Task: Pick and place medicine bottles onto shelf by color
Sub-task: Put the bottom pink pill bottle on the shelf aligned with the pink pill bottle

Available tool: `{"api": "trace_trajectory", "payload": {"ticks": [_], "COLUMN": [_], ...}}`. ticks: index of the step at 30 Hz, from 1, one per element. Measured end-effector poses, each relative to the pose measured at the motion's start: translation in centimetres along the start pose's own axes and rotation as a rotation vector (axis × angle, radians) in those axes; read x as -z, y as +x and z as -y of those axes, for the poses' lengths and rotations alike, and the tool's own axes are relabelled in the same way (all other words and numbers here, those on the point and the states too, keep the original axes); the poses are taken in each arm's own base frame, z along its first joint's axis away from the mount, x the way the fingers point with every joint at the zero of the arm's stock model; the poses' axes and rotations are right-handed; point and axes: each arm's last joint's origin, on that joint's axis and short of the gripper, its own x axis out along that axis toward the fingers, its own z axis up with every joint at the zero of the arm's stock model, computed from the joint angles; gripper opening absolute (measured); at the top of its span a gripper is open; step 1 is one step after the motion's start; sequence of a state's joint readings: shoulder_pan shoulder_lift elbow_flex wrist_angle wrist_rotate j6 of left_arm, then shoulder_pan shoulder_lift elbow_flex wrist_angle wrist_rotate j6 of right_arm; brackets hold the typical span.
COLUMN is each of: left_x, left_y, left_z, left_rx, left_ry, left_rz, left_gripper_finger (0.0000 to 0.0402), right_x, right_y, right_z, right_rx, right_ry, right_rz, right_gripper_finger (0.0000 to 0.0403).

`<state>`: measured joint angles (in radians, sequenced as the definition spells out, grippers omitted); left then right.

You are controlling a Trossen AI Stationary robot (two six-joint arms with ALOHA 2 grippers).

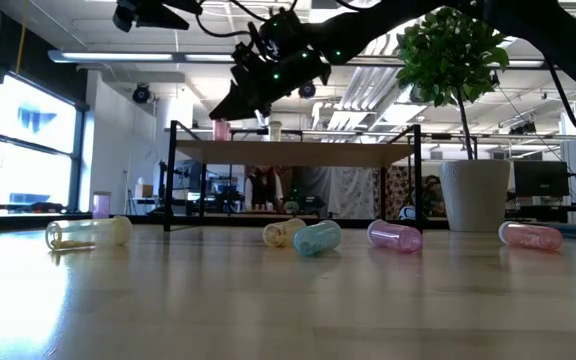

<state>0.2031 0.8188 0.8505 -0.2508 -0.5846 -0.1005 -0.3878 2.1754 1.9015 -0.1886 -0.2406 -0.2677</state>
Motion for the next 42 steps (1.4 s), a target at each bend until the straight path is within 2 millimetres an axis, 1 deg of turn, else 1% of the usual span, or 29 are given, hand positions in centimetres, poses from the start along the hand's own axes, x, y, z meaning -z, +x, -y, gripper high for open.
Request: {"api": "trace_trajectory", "payload": {"ticks": [10,17,21,26,42], "left_x": [0.00,0.00,0.03,0.18,0.18], "left_y": [0.00,0.00,0.00,0.00,0.01], "left_z": [0.00,0.00,0.00,-0.02,-0.02], "left_rx": [0.000,0.000,0.000,-0.001,-0.001], "left_ry": [0.000,0.000,0.002,0.010,0.010], "left_rz": [0.000,0.000,-0.003,-0.015,-0.016], "left_gripper_finger": [0.0257,0.0257,0.0257,0.0257,0.0257], "right_x": [0.02,0.23,0.66,0.66,0.69], "right_y": [0.00,0.17,0.51,0.52,0.53], "right_z": [-0.01,-0.02,-0.01,0.09,0.05], "right_rx": [-0.001,-0.002,0.007,0.039,0.057], "right_ry": [-0.004,-0.001,0.002,0.001,0.003], "right_rz": [-0.002,-0.010,-0.027,-0.033,-0.041], "right_gripper_finger": [0.0108,0.0137,0.0145,0.0147,0.0147]}}
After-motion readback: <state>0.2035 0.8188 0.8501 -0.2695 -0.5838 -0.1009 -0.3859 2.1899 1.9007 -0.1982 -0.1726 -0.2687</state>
